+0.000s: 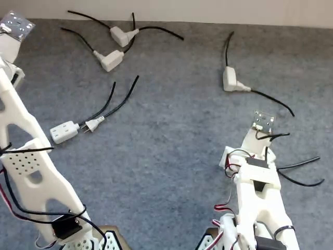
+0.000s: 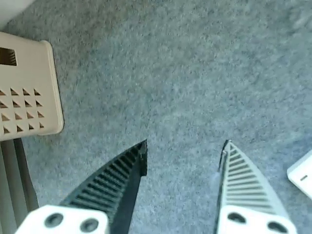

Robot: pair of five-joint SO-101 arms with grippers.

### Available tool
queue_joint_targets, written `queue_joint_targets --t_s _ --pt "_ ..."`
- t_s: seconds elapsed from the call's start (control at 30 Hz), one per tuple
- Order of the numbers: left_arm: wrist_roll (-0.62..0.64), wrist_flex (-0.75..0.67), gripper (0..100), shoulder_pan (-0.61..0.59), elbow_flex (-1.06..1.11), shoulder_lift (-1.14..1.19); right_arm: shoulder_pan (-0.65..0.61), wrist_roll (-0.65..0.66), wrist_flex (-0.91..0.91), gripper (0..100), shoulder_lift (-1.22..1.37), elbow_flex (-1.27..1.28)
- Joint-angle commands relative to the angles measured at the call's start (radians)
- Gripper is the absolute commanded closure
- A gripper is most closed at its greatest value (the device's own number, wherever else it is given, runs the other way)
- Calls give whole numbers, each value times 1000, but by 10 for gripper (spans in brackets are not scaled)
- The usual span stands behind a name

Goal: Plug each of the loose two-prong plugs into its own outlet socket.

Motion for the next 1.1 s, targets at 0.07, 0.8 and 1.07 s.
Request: queue_joint_targets --t_s 0.07,0.8,1.07 --pt "5 3 766 -10 412 -375 4 -11 -16 989 -21 -8" --pt "-287 -457 764 131 1445 -613 4 -11 -39 989 -19 -2" --pt "-281 -466 768 200 1526 -611 4 -11 -39 989 -19 -2"
